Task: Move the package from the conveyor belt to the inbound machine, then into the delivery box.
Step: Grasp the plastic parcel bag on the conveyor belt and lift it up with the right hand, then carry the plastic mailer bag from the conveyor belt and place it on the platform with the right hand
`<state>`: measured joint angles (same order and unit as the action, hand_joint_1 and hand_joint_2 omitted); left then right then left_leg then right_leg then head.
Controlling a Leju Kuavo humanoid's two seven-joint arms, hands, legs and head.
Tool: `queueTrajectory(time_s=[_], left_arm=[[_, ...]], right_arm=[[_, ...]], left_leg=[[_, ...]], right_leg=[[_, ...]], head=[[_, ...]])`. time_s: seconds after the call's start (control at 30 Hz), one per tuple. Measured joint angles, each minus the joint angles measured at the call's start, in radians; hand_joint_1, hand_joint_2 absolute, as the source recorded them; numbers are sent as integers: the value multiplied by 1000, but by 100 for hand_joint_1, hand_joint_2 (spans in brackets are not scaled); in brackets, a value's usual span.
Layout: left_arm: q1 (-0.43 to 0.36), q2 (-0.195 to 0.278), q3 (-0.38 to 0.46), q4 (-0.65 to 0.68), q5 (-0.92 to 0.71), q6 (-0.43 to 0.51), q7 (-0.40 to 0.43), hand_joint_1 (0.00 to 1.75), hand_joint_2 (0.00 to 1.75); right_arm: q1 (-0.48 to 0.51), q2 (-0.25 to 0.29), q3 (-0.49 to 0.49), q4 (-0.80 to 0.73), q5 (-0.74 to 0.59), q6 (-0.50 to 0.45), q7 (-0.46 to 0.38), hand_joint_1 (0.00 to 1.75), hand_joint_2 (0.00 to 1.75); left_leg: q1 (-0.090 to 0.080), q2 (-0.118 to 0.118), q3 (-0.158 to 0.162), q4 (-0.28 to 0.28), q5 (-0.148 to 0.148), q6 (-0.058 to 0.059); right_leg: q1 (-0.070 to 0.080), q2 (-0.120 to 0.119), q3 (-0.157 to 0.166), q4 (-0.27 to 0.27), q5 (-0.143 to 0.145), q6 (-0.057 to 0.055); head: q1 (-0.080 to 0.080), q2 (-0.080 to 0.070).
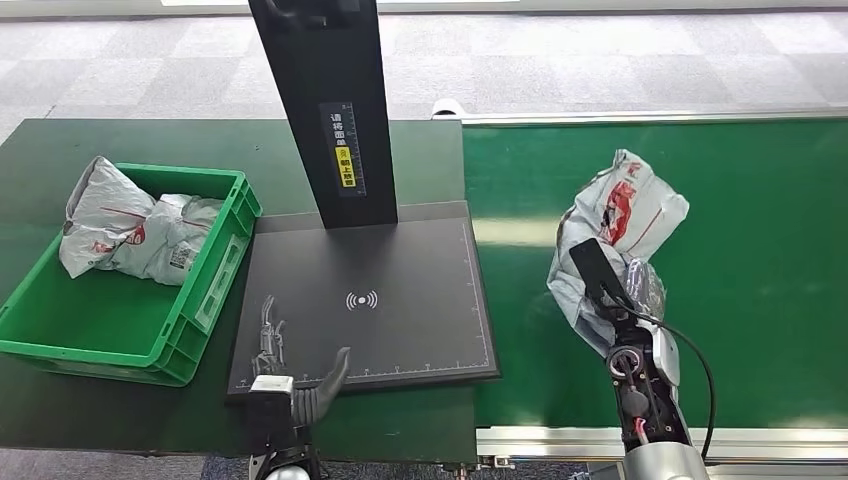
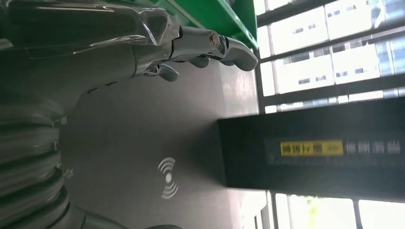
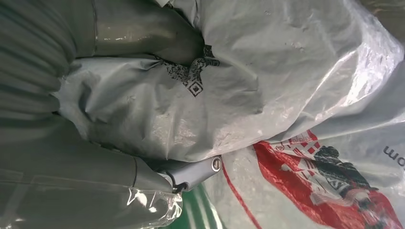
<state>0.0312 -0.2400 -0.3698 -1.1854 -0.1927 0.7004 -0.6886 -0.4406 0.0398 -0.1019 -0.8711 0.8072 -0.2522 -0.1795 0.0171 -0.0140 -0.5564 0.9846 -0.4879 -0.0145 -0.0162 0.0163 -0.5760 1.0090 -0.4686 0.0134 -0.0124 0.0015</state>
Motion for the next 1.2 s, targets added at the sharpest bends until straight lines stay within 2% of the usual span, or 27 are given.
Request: queueTrajectory(time_s=[0.07, 0.17, 0.23, 0.3, 0.47, 0.57, 0.67, 0.7, 0.8, 0.83, 1.07, 1.13, 1.2], left_arm=[[13, -12, 41, -38, 12, 0, -6, 0, 175], [17, -27, 85, -62, 23, 0, -8, 0, 175], [17, -33, 100, -66, 27, 0, -8, 0, 175], [17, -39, 110, -66, 25, 0, -8, 0, 175], [7, -61, 155, -57, 20, 0, -9, 0, 175], [-4, -65, 166, -39, 47, 0, -9, 0, 175], [-13, -66, 169, -25, 61, 0, -9, 0, 175], [-16, -66, 169, -21, 65, 0, -9, 0, 175], [-24, -66, 165, -7, 78, 0, -9, 0, 175], [-27, -66, 165, -3, 80, 0, -9, 0, 175], [-37, -66, 169, 16, 73, 0, -9, 0, 175], [-37, -66, 172, 18, 58, 0, -9, 0, 175], [-36, -67, 177, 17, 30, 0, -10, 0, 175]], right_arm=[[43, 13, 37, -156, -59, -2, -48, 175, 175], [94, 19, 111, -362, -235, 61, -91, 175, 175], [123, 22, 154, -456, -345, 115, -111, 175, 175], [145, 27, 198, -514, -399, 165, -119, 175, 175], [164, 84, 370, -502, -411, 263, -134, 175, 175], [157, 120, 464, -446, -403, 258, -146, 175, 175], [148, 140, 510, -406, -415, 248, -147, 174, 175], [143, 142, 517, -395, -419, 245, -145, 167, 175], [129, 144, 530, -362, -421, 237, -133, 36, 175], [123, 145, 533, -349, -414, 228, -123, 0, 175], [67, 159, 546, -225, -306, 109, 12, 0, 175], [59, 163, 549, -198, -316, 102, 2, 0, 175], [64, 164, 546, -186, -359, 101, -57, 0, 175]], left_leg=[[0, 0, 0, 0, 0, 0], [1, 0, -1, -1, 0, 0], [1, 1, -1, -1, 0, 0], [1, 1, -1, -1, 0, 0], [1, 2, 0, -1, 0, 0], [2, 2, 1, -1, 0, -1], [2, 2, 0, -1, 0, -1], [2, 2, 0, -1, 0, -1], [1, 2, 0, -1, 0, -1], [1, 2, 0, -1, 0, 0], [1, 2, 0, 0, 0, -1], [2, 2, 1, 0, 0, -1], [2, 2, 0, 0, 0, -1]], right_leg=[[0, 0, -1, 0, 0, 0], [1, 0, -1, 0, 0, 0], [1, 0, -1, 0, 0, 0], [1, 0, -1, 0, 0, 0], [1, 1, 0, 0, 0, 0], [2, 1, 0, 0, 0, 0], [2, 1, 0, 0, 0, 0], [2, 1, 0, 0, 0, 0], [1, 1, -1, 0, 0, 0], [1, 1, 0, 0, 0, 0], [1, 1, -1, 0, 0, -1], [2, 1, -1, 0, 0, -1], [2, 1, -1, 0, 0, -1]], head=[[0, 0], [0, 0], [0, 0], [0, 0], [0, 0], [0, 0], [0, 0], [0, 0], [0, 0], [0, 0], [0, 0], [0, 0], [0, 0]])
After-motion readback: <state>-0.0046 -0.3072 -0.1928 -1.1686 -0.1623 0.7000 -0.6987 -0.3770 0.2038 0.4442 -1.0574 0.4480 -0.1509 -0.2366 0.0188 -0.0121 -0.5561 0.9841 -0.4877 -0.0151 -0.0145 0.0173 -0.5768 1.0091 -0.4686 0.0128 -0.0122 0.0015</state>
